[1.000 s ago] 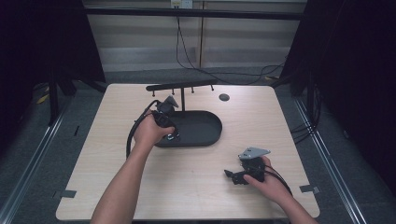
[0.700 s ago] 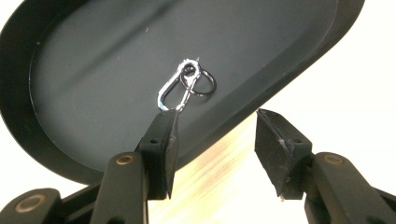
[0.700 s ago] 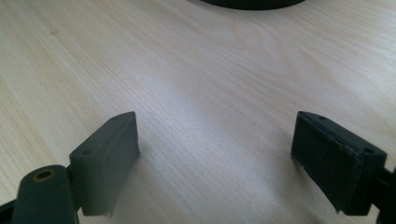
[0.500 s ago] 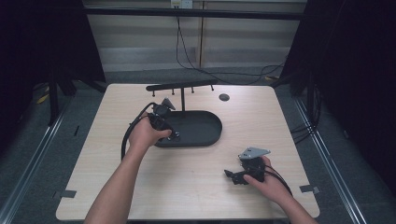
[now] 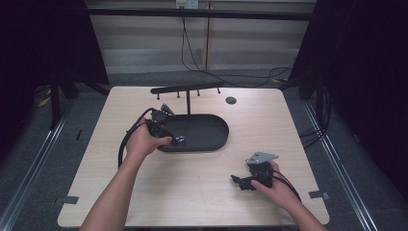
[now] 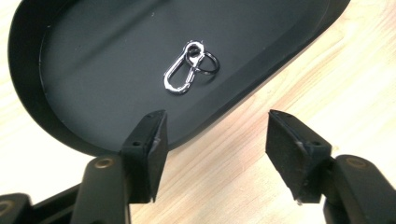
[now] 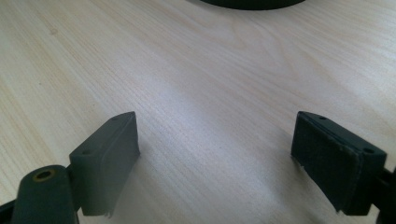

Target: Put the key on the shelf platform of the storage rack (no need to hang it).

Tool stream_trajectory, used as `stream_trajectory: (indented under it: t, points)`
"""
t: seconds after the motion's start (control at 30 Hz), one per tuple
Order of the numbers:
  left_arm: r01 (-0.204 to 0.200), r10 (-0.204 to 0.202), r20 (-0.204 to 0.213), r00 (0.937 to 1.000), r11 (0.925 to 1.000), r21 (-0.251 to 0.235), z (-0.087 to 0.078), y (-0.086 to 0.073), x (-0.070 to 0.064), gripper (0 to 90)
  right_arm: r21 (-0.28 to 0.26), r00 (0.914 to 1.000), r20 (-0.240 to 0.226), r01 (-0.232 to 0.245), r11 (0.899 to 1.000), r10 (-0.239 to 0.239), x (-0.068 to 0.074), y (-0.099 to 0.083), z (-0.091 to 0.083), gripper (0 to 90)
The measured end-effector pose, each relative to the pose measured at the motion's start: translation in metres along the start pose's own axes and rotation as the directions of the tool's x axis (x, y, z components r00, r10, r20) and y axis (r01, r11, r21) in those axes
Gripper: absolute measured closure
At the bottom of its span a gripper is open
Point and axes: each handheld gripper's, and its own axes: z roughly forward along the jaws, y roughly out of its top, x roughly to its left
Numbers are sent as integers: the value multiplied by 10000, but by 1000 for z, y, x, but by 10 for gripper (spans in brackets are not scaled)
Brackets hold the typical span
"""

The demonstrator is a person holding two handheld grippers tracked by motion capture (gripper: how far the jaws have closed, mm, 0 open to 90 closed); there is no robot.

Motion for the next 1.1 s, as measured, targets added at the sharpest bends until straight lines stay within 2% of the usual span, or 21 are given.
stream_trajectory:
  t: [0.33, 0.43, 0.83, 0.9, 1.1]
  points:
    - [-132, 131, -41, 9999, 9997, -219, -4, -9, 2, 313, 2, 10000, 0, 6, 10000, -6, 0, 0, 0, 145]
    - [-281, 279, -72, 9996, 9991, -311, -5, -11, 2, 298, 1, 10000, 0, 7, 10000, -7, 0, 0, 0, 146]
    - [-273, 276, 65, 9996, 9984, -501, -7, -21, 3, 287, 3, 10000, 0, 7, 10000, -7, 0, 0, 0, 146]
    - [-400, 404, 72, 9992, 9980, -490, -7, -23, 4, 286, 4, 10000, 0, 7, 10000, -7, 0, 0, 0, 146]
    - [-295, 305, 162, 9994, 9976, -630, -7, -31, 4, 286, 1, 10000, -1, 7, 10000, -7, 0, 0, 0, 145]
